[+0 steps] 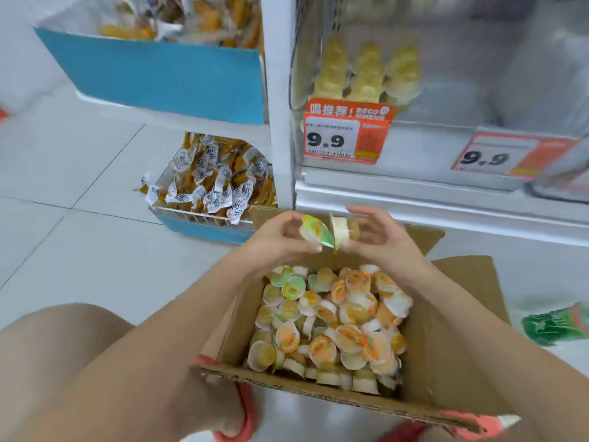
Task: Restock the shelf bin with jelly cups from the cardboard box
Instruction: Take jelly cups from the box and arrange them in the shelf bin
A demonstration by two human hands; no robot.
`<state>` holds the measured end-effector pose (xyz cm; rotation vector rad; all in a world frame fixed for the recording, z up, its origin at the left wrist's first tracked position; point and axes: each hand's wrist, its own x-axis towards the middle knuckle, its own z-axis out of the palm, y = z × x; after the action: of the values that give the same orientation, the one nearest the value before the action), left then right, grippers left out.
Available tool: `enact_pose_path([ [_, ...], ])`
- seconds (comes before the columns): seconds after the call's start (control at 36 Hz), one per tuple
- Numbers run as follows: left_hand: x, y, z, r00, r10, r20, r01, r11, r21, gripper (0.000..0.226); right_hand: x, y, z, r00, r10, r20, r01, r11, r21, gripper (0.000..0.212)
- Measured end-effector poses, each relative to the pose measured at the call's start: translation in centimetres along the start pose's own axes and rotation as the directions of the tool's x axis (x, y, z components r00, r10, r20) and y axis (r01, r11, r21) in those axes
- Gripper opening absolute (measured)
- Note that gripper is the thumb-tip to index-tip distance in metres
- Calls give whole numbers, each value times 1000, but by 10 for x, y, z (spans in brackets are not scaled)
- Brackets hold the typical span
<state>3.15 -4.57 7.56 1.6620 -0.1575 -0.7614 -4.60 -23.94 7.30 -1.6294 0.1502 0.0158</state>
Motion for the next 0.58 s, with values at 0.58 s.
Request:
enact_pose_path([
  [0.58, -54, 89, 50, 937, 108, 332, 155, 724, -672, 48, -34, -124, -30, 957, -184, 225, 239, 938, -251, 62],
])
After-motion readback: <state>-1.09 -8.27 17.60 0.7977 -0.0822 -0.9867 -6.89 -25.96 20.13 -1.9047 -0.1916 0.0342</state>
